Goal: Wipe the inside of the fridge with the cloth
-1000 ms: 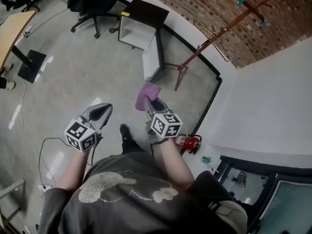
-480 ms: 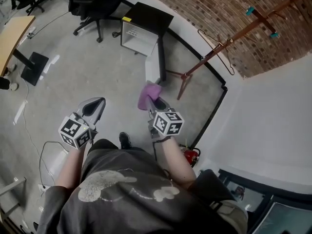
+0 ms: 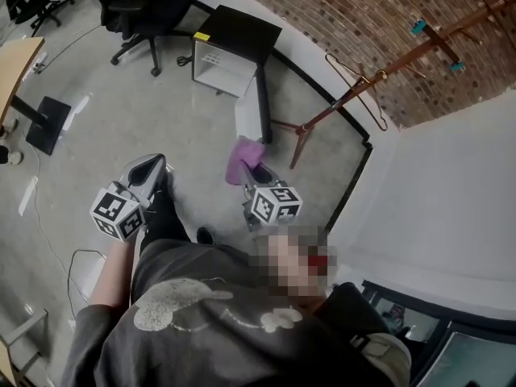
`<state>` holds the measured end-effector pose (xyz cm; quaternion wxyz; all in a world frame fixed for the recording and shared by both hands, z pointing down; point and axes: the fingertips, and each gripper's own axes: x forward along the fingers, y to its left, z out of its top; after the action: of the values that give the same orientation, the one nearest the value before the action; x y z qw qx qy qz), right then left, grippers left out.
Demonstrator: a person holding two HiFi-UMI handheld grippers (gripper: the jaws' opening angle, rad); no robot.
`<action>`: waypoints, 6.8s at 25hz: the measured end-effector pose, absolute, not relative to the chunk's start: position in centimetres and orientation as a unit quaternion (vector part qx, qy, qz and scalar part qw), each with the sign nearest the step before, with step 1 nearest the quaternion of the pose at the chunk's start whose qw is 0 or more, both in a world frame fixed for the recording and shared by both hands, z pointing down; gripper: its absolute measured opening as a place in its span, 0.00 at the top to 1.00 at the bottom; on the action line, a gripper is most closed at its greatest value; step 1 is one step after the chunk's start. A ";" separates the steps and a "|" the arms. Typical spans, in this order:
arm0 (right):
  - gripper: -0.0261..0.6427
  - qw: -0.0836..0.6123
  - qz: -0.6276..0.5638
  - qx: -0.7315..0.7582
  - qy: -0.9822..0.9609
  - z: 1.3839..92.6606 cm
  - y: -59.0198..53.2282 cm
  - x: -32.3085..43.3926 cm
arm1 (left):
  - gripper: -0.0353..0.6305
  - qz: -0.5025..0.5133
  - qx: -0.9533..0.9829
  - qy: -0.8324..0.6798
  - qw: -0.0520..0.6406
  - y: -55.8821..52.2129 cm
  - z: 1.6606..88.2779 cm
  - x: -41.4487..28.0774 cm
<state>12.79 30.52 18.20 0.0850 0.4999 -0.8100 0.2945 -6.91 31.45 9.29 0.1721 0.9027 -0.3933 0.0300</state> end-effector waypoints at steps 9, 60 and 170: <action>0.85 0.096 0.292 0.530 -0.790 18.8 21.8 8.8 | 0.92 0.032 0.922 -0.342 0.178 21.7 10.4 -10.1; 0.85 0.143 0.391 0.525 -0.742 45.6 -16.3 7.1 | 0.92 0.101 0.925 -0.277 0.238 -23.1 33.5 -2.2; 0.84 0.132 0.111 0.786 -0.594 60.3 -34.8 24.8 | 0.92 0.034 0.986 -0.124 0.105 -30.2 58.7 4.7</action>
<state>24.78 -34.78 60.28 0.1318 0.7858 -0.5939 0.1115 4.69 -30.21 58.71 0.1054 0.9861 -0.1243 0.0339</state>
